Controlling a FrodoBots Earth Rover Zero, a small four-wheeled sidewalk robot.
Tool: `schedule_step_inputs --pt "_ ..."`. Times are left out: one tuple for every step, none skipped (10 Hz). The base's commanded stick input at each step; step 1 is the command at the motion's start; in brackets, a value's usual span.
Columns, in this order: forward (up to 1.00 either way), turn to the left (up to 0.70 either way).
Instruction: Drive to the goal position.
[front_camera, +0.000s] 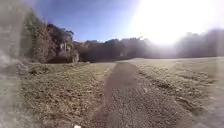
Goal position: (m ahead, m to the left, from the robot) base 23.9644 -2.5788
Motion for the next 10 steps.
schedule_step_inputs --pt "0.6 0.0" --pt "0.6 0.0" --pt "0.6 0.0" --pt "0.6 0.0" --pt "0.6 0.0" --pt "0.6 0.0" --pt "0.6 0.0" --pt "0.6 -0.01" --pt "0.6 -0.06" --pt "0.6 -0.12"
